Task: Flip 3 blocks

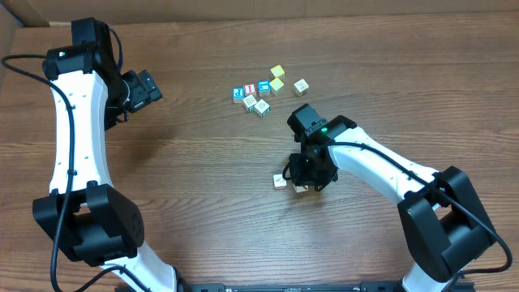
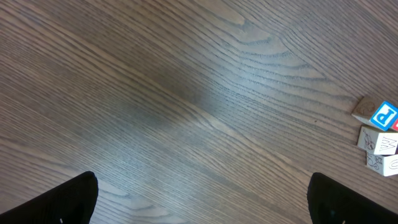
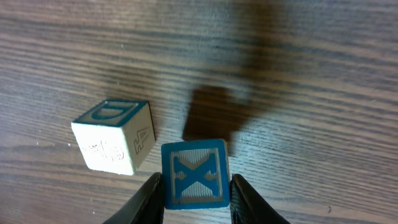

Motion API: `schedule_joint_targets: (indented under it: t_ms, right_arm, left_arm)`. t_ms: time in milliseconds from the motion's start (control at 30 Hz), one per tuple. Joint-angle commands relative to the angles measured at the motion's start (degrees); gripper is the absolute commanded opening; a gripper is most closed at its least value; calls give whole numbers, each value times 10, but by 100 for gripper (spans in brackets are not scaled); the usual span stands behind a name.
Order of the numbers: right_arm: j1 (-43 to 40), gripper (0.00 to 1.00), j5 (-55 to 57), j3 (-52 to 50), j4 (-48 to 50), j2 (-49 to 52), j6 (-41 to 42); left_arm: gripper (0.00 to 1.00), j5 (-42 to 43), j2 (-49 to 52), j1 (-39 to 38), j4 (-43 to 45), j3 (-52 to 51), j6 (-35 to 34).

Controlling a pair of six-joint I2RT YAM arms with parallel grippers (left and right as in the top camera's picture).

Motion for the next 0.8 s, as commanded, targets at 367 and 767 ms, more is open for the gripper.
schedule_joint_targets:
  t_ms: [367,767]
  right_arm:
    - [-2,64,14,-10,48,3,3]
    - [-30,100,12,148,-72,3,-17]
  left_arm:
    - [100,2,4,-4,1,13,-1]
    - [100,2,4,-4,0,13,-1]
